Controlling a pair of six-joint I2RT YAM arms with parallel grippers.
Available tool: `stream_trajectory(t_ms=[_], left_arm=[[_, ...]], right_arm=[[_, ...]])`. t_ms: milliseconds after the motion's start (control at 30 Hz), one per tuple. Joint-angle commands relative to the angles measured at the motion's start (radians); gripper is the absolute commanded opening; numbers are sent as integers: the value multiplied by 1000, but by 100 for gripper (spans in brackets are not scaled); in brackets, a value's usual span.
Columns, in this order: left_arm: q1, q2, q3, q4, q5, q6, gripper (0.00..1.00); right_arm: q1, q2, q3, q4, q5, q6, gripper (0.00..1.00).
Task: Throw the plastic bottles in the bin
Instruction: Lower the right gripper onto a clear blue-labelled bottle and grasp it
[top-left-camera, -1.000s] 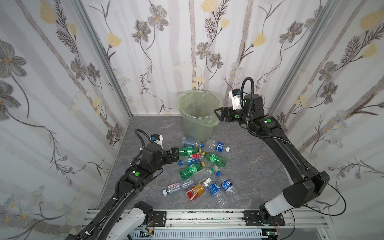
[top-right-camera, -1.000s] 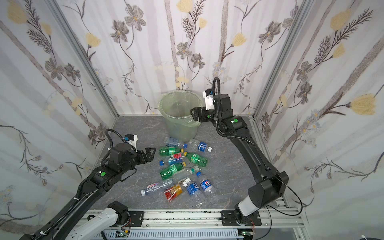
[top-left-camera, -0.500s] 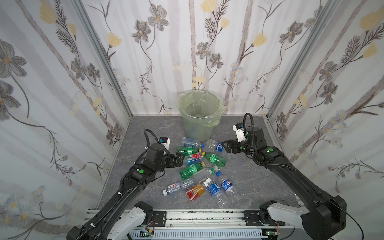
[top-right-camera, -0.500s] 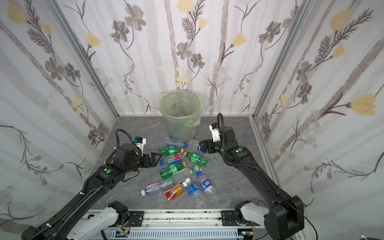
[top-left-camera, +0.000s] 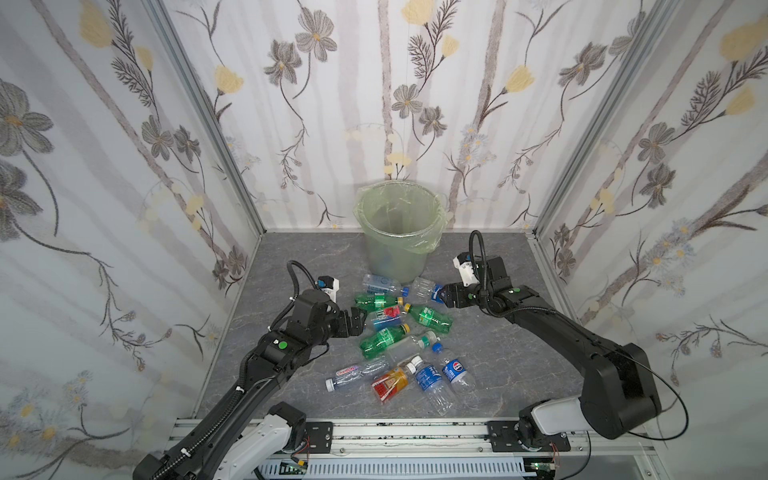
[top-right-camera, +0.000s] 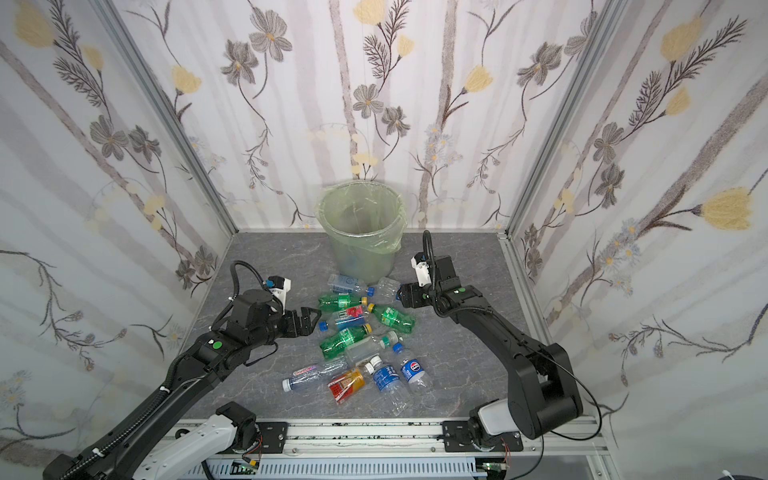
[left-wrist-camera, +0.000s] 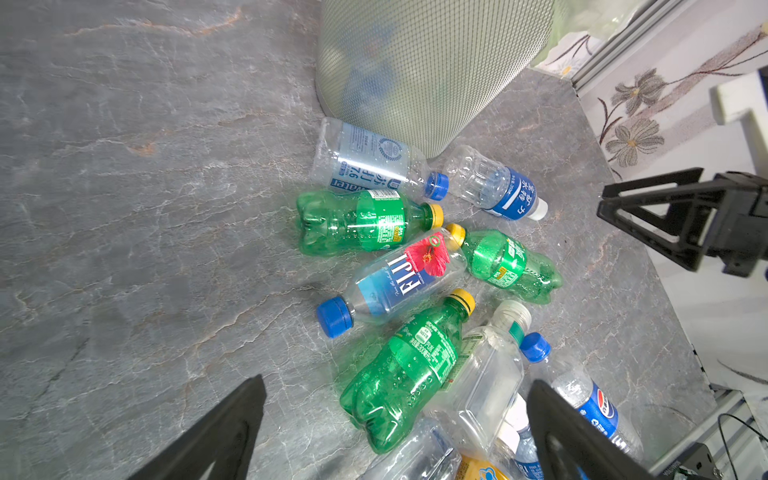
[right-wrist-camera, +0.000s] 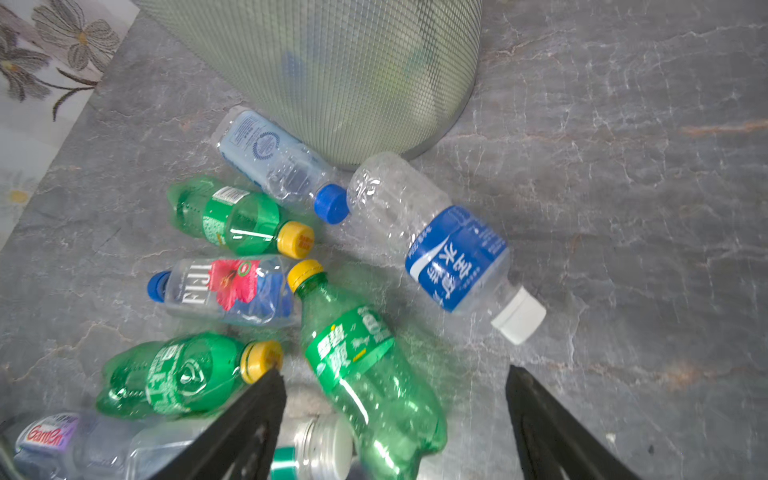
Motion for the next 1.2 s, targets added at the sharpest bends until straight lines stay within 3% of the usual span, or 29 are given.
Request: stream_trajectory(t_ms=[0, 267, 567, 1167], left_arm=[[0, -36, -13, 19, -41, -18, 100], [0, -81, -31, 19, -49, -26, 100], [1, -81, -31, 19, -63, -20, 100], [0, -81, -40, 19, -69, -14, 100]], right_arm=[[-11, 90, 66, 43, 18, -69, 85], [-49, 276, 171, 94, -83, -91, 87], [-44, 345, 135, 178, -124, -43, 83], [-3, 404, 106, 235, -12, 86, 80]])
